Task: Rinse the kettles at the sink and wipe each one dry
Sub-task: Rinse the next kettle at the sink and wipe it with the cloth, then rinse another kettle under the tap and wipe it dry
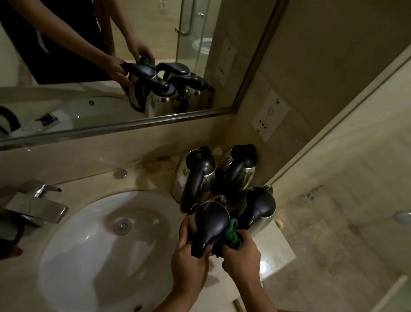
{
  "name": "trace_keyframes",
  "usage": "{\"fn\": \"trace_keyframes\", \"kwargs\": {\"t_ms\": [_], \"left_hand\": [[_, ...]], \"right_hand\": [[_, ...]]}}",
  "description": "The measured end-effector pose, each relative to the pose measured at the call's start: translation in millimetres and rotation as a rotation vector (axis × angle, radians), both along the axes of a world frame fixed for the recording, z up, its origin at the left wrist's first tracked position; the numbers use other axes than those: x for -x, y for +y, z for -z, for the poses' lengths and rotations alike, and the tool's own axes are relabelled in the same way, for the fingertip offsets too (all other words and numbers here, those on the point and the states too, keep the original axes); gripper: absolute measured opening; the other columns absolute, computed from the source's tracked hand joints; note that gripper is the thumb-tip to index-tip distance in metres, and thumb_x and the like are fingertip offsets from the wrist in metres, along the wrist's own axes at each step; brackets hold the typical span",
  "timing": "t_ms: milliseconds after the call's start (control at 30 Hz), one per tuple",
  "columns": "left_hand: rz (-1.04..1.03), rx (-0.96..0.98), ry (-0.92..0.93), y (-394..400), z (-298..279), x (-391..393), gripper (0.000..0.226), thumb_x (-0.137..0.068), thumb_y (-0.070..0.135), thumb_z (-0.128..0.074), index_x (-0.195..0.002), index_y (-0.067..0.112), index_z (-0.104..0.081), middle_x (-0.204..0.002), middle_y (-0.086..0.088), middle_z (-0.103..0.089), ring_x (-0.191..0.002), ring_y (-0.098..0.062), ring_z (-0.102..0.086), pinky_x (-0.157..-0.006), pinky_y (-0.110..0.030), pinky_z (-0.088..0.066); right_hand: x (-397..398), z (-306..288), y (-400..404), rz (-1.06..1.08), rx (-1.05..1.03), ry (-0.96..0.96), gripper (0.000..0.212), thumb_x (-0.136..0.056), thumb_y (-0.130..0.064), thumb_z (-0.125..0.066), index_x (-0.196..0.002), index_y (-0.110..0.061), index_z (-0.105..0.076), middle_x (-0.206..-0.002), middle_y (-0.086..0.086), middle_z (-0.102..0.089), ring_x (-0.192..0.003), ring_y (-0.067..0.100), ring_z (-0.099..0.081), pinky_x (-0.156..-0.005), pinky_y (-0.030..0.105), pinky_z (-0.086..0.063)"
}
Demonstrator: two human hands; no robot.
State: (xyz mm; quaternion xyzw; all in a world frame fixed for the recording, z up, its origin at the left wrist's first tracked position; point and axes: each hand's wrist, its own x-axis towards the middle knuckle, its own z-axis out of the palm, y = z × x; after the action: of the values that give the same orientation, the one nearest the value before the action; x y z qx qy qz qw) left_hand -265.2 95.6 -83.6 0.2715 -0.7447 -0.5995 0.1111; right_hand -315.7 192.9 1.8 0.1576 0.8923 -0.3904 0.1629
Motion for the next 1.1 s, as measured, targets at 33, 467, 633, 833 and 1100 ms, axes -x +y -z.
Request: {"fn": "trace_keyframes", "kwargs": {"t_ms": [33, 467, 633, 833, 1100], "left_hand": [[-0.011, -0.003, -0.001, 1, 0, 2, 0.090, -0.080, 0.020, -0.083, -0.149, 0.037, -0.027, -0.154, 0.016, -0.043, -0.127, -0.007, -0.057, -0.093, -0.004, -0.041], [0.328, 0.075, -0.109, -38, -12, 13, 0.059, -0.079, 0.037, -0.077, -0.132, 0.044, -0.052, -0.154, 0.021, -0.039, -0.121, -0.004, -0.057, -0.092, -0.027, -0.053], [-0.006, -0.415, -0.139, -67, -16, -39, 0.057, -0.067, 0.040, -0.086, -0.115, 0.037, -0.057, -0.126, 0.008, -0.061, -0.110, -0.014, -0.064, -0.088, -0.029, -0.055], [-0.315, -0.400, -0.041, -139, -63, -100, 0.025, -0.090, 0.008, -0.071, -0.109, 0.021, -0.061, -0.110, -0.004, -0.072, -0.100, -0.025, -0.070, -0.074, -0.030, -0.052], [-0.809, -0.299, -0.103, -259, -73, -131, 0.041, -0.083, 0.027, -0.072, -0.119, 0.018, -0.055, -0.110, -0.002, -0.063, -0.098, -0.025, -0.062, -0.089, -0.040, -0.052]], "right_hand": [[2, 1, 0, -0.029, -0.036, -0.004, 0.026, -0.070, -0.017, -0.070, -0.085, -0.034, -0.058, -0.080, -0.002, -0.069, -0.070, 0.027, -0.070, -0.061, 0.048, -0.061], [12, -27, -13, -0.325, -0.343, -0.042, 0.023, -0.093, -0.033, -0.054, -0.113, -0.030, -0.064, -0.102, -0.001, -0.071, -0.084, 0.018, -0.065, -0.063, 0.027, -0.047], [-6, -54, -58, -0.526, -0.237, 0.071, 0.009, -0.090, -0.030, -0.054, -0.086, -0.024, -0.059, -0.076, -0.003, -0.066, -0.067, 0.014, -0.064, -0.056, 0.030, -0.049], [-48, -62, -140, -0.818, 0.089, 0.085, 0.043, -0.097, -0.030, -0.061, -0.139, -0.025, -0.060, -0.134, -0.004, -0.068, -0.115, 0.014, -0.066, -0.099, 0.027, -0.052], [-90, -49, -219, -0.824, 0.385, -0.028, 0.037, -0.097, -0.025, -0.063, -0.133, -0.033, -0.062, -0.125, -0.008, -0.068, -0.103, 0.001, -0.066, -0.085, 0.020, -0.052]]}}
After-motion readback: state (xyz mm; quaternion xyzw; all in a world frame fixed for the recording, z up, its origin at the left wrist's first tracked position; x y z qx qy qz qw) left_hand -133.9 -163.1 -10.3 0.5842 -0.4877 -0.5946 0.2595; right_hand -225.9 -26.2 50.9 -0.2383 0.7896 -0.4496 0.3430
